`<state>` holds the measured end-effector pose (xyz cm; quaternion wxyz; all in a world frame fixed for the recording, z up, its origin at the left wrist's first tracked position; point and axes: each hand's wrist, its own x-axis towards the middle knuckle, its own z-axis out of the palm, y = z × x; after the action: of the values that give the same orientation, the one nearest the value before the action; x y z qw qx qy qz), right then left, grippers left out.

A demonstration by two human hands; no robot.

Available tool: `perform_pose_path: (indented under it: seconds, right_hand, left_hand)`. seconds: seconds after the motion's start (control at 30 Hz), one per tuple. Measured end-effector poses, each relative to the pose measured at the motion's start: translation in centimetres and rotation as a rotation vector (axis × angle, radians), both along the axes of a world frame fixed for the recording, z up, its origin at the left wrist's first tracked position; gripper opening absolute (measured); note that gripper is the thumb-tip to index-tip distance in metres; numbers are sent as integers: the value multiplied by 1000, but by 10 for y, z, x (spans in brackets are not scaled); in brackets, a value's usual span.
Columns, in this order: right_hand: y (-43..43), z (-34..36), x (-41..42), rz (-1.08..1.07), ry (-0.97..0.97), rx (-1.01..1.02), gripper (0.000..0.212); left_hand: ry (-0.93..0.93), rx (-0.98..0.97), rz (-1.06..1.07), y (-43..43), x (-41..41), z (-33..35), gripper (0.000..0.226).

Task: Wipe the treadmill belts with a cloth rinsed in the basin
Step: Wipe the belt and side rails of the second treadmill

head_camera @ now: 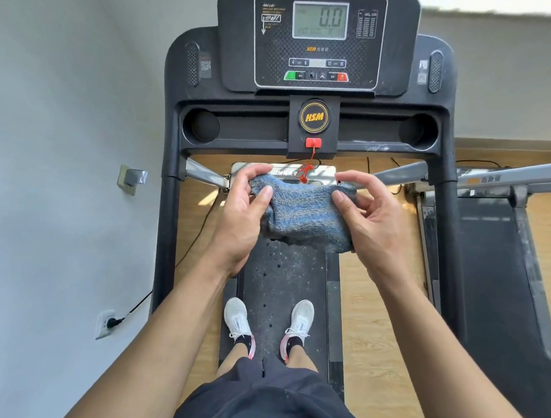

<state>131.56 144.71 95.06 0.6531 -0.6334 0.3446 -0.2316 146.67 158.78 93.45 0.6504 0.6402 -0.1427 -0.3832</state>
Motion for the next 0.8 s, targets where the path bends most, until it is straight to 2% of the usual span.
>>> perform_pose_path:
  seconds: [0.03, 0.13, 0.2, 0.37, 0.43, 0.5, 0.57, 0.67, 0.8]
  right_hand:
    - [0, 0, 3, -10, 3, -9, 19]
    - [-4, -4, 9, -22, 44, -88, 16]
    - [-9, -7, 9, 0, 138, -224, 19]
    - [-21, -13, 7, 118, 395, -592, 19]
    - [-19, -19, 7, 126, 325, -532, 16]
    - [-15, -24, 8, 51, 149, -310, 15]
    - [-8, -26, 12, -40, 40, -188, 15]
    - [5, -25, 19, -106, 57, -234, 15]
    - [7, -18, 18, -1, 195, -535, 16]
  left_hand:
    - [-45, 43, -25, -1, -1, -2, 47]
    - [-245, 205, -200, 2, 4, -9, 93]
    - [-287, 237, -288, 6, 9, -13, 103]
    - [-183, 106, -236, 12, 20, -7, 99]
    - [-187, 81, -228, 13, 23, -1, 93]
    - [-232, 64, -222, 13, 22, 3, 87]
    - [-268, 62, -210, 12, 19, 6, 84]
    - [-301, 52, -202, 10, 13, 7, 85]
    - [-291, -16, -164, 10, 17, 14, 83]
